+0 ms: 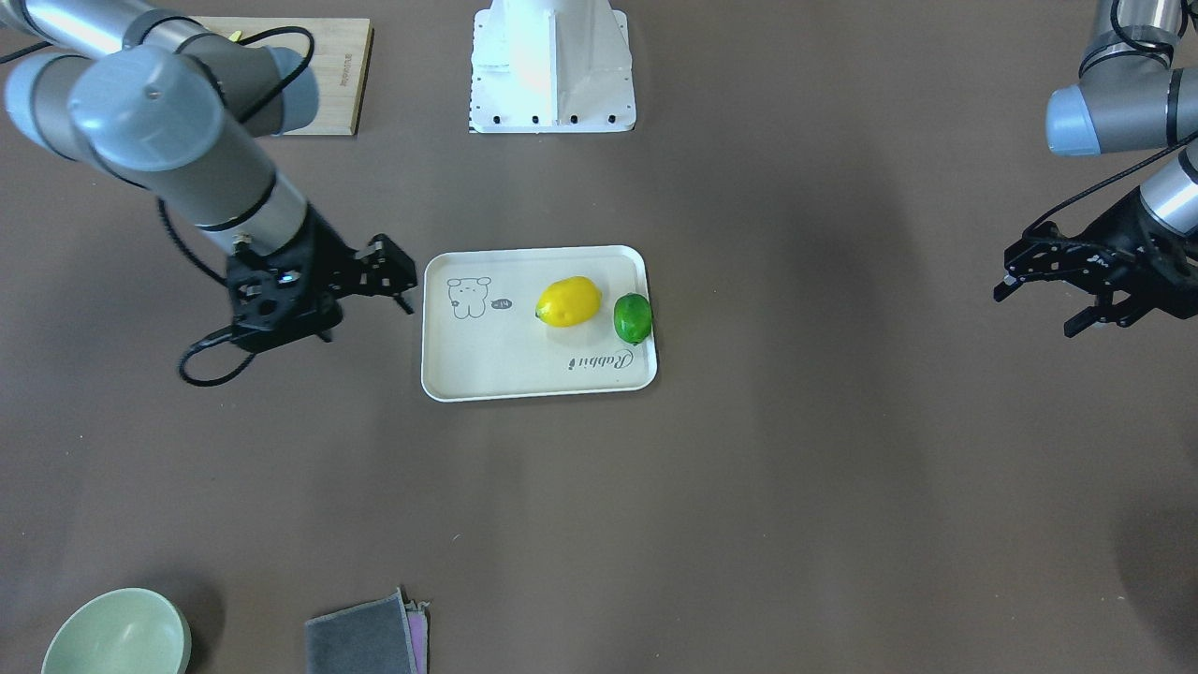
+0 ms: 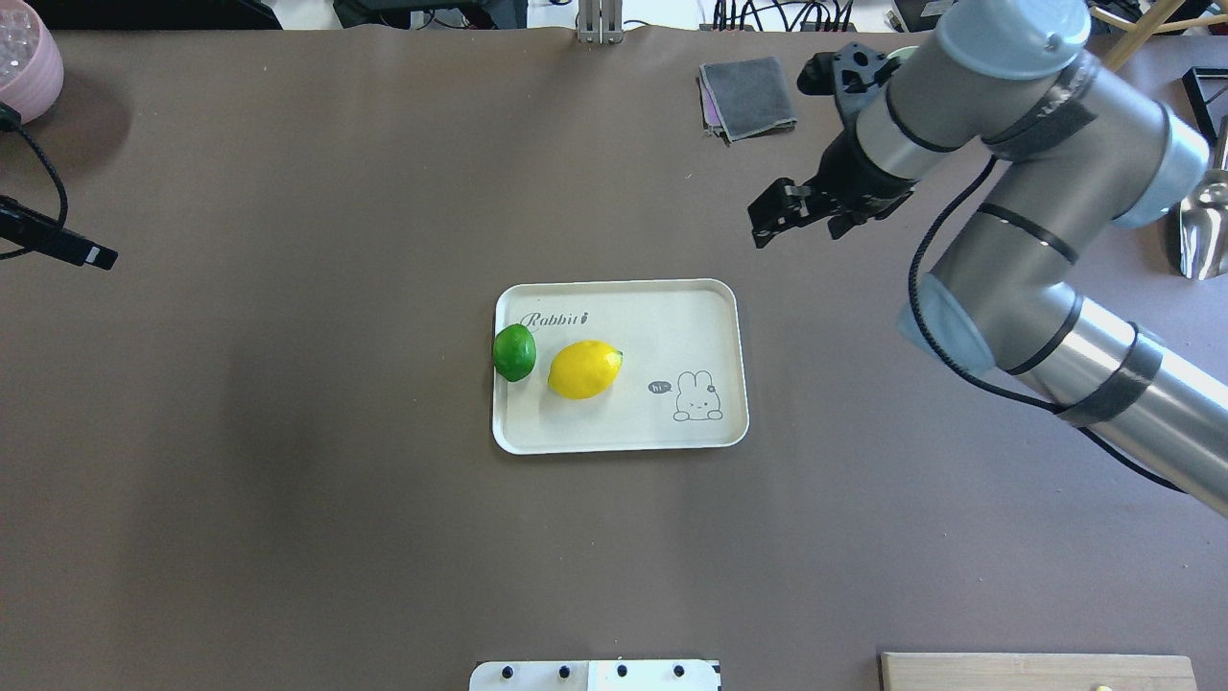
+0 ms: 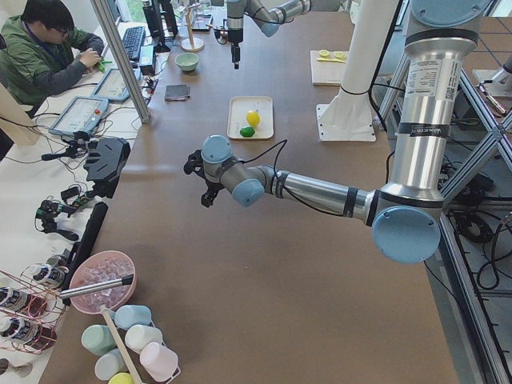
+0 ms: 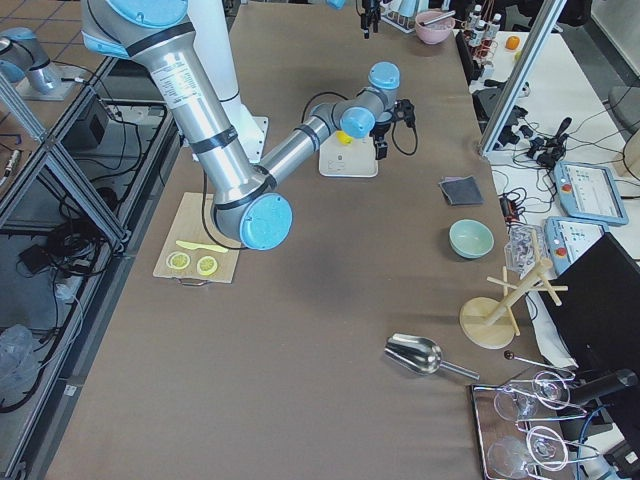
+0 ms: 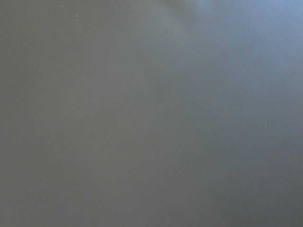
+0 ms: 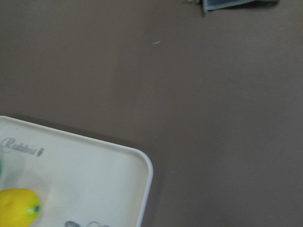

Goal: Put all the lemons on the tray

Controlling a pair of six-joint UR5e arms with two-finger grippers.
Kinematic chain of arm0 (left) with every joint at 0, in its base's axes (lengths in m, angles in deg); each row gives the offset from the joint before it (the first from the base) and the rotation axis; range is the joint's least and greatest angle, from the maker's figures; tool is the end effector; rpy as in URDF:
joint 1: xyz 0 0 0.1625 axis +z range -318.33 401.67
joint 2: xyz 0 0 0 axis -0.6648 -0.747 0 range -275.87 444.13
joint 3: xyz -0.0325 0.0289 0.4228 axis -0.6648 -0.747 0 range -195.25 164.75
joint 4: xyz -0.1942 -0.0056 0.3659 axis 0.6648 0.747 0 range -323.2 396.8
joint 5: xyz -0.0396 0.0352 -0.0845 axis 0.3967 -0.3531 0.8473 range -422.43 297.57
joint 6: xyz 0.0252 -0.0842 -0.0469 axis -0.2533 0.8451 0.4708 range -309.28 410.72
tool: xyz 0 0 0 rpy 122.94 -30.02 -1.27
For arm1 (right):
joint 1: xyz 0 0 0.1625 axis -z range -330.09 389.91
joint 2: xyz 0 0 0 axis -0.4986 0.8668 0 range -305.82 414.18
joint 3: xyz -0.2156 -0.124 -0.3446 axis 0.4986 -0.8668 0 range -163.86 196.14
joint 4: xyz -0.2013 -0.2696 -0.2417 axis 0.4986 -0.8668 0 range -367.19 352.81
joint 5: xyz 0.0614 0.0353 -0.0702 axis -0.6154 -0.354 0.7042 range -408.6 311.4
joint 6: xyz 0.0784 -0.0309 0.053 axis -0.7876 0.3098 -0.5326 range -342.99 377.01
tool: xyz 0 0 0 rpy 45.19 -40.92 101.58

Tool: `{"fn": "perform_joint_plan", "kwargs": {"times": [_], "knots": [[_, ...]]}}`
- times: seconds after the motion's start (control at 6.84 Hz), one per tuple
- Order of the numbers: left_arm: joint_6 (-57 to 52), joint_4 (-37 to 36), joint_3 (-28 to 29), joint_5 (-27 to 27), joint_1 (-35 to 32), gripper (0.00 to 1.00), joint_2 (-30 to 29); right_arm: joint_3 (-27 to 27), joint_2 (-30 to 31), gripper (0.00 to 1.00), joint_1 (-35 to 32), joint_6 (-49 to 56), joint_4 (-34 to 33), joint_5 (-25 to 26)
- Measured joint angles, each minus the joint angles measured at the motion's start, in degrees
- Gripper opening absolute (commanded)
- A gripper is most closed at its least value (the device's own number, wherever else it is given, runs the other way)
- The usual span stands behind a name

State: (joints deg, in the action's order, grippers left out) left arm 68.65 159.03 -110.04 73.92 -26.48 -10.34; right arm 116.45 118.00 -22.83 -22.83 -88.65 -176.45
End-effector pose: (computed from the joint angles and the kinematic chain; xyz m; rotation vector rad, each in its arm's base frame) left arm 0.1443 -0.5245 0.5086 0.3807 0.9608 0.3549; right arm -0.3233 -0.5442 0.2956 0.2016 -0.9600 -0.2180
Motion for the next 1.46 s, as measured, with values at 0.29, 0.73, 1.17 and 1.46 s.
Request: {"fn": "perform_joint_plan", "kwargs": {"times": [0.29, 0.73, 1.17, 1.46], "knots": [[-3.95, -1.21, 1.12, 0.63, -5.85, 0.99, 0.84, 3.16, 12.25, 1.0, -11.7, 16.92, -0.34, -1.52], [-32.06, -24.93, 2.43, 0.77, -21.32, 0.99, -0.78, 0.74, 23.91, 1.0, -29.25, 40.86, -1.08, -2.74], [-40.82, -36.8, 1.84, 2.96, -28.55, 0.99, 5.06, -5.52, 33.95, 1.0, -37.11, 51.8, 2.9, -2.49], [-40.89, -33.81, 1.82, 3.09, -29.51, 0.99, 10.26, -9.2, 35.77, 1.0, -38.29, 52.18, 6.52, -3.48]]}}
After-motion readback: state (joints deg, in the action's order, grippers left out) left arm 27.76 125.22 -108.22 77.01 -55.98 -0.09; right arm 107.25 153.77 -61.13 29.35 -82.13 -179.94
